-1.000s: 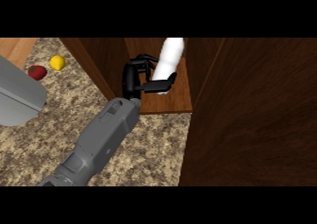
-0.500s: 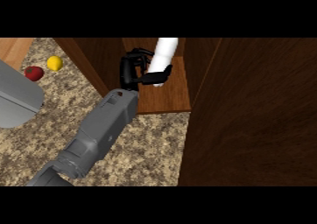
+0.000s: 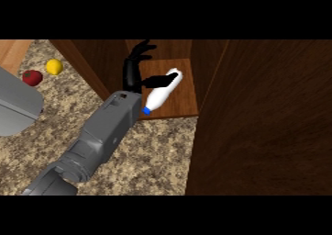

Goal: Pick up the bottled water, place it into the cabinet and close the cabinet

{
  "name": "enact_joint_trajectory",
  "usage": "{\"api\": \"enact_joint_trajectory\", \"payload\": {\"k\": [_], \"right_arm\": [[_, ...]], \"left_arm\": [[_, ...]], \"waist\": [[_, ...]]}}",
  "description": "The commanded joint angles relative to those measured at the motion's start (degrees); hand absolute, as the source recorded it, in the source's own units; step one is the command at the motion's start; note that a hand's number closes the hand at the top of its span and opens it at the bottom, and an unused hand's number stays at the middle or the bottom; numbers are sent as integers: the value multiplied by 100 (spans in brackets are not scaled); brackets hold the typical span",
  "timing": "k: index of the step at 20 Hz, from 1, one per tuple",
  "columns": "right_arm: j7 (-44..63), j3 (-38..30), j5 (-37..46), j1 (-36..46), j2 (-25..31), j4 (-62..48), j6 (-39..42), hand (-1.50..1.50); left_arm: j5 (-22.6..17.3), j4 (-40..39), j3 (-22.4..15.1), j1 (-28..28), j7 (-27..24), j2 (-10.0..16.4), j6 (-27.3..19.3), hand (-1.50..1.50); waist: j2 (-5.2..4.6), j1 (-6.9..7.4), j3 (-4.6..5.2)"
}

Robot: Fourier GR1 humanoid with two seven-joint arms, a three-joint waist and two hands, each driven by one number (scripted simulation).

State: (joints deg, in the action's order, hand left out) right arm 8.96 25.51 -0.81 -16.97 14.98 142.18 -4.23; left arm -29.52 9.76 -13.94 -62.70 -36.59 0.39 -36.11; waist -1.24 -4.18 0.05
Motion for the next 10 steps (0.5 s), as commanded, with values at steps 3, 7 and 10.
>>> {"api": "enact_joint_trajectory", "payload": {"k": [3,7,10], "right_arm": [[-47,-56,-231,-196,38,295,119,-150],[-13,-389,-510,-235,142,465,288,-150],[-105,-175,-390,-288,-66,310,196,-150]], "left_arm": [[-114,-121,123,-170,-1,-35,61,-150],[-178,-147,287,-91,-193,-37,283,-150],[-5,-299,233,-211,-350,14,402,-150]], "waist": [[-13,-114,-2],[13,13,-3],[4,23,-3]]}}
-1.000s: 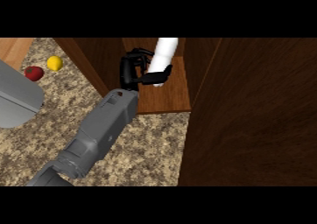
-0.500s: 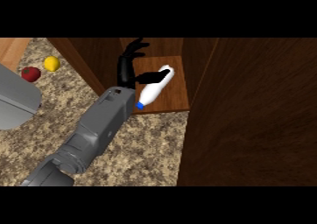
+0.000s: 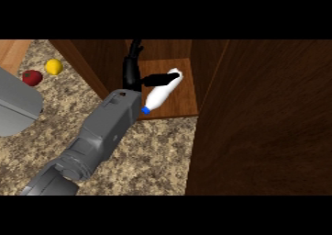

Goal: Pick up the bottled water, place it into the cabinet and close the cabinet

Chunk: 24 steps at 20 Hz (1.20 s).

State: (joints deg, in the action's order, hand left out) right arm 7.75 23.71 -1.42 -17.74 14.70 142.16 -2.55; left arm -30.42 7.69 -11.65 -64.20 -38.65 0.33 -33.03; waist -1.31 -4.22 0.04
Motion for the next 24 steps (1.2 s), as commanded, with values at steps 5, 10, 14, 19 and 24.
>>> {"api": "enact_joint_trajectory", "payload": {"k": [5,10,14,19,24], "right_arm": [[114,61,-249,-325,65,492,148,-150],[-98,-179,-302,-240,-36,159,121,-150],[-199,105,-112,-576,74,407,259,-150],[281,-345,-289,-288,57,612,153,-150],[153,-32,89,-481,-94,549,63,-150]], "left_arm": [[83,-43,53,-307,-72,-31,403,-150],[-35,320,150,-377,-96,-26,1655,-150],[-237,712,-29,57,-228,-33,2012,-150],[-485,1219,-18,58,238,-33,2197,-150],[-724,2620,-740,1249,283,-33,1919,-150]], "waist": [[8,1,1],[31,112,-1],[90,10,-4],[130,270,-3],[185,385,-5]]}}
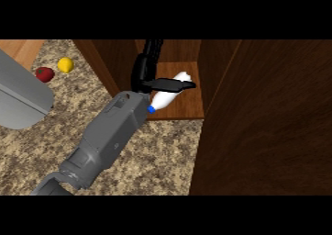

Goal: Pick up the bottled water, place it into the cabinet and close the cabinet

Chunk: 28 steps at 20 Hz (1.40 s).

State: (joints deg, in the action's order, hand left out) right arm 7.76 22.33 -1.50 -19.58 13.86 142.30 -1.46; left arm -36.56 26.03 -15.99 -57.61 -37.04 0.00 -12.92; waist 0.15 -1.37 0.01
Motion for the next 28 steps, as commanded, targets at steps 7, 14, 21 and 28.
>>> {"api": "enact_joint_trajectory", "payload": {"k": [7,14,21,28], "right_arm": [[411,43,241,-173,195,777,-7,-150],[773,511,389,205,799,422,589,150],[1622,1452,254,259,571,808,473,150],[2201,2539,903,1279,-328,90,61,150]], "left_arm": [[163,2591,-744,2033,608,77,-338,150],[362,4162,-1267,3562,921,598,-504,150],[655,5964,-1422,4879,1007,1184,-843,150],[393,6972,-914,5985,993,2147,-212,150]], "waist": [[69,246,-1],[56,274,1],[22,176,1],[11,198,7]]}}
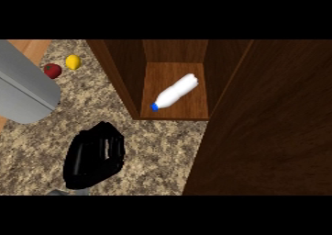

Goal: Pick up the bottled water, place it into the cabinet and close the cabinet

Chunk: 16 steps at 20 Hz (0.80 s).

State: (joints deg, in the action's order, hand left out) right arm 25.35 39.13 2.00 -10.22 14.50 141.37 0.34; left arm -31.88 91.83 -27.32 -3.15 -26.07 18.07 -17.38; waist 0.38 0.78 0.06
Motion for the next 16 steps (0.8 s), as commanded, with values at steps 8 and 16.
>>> {"api": "enact_joint_trajectory", "payload": {"k": [8,16], "right_arm": [[1269,1183,439,1981,-1417,-802,-321,150],[1488,1332,1084,3566,-1404,-1483,-1568,150]], "left_arm": [[-420,1212,695,1000,245,719,319,150],[-510,965,1028,1629,-443,857,977,150]], "waist": [[-29,57,3],[-26,106,18]]}}
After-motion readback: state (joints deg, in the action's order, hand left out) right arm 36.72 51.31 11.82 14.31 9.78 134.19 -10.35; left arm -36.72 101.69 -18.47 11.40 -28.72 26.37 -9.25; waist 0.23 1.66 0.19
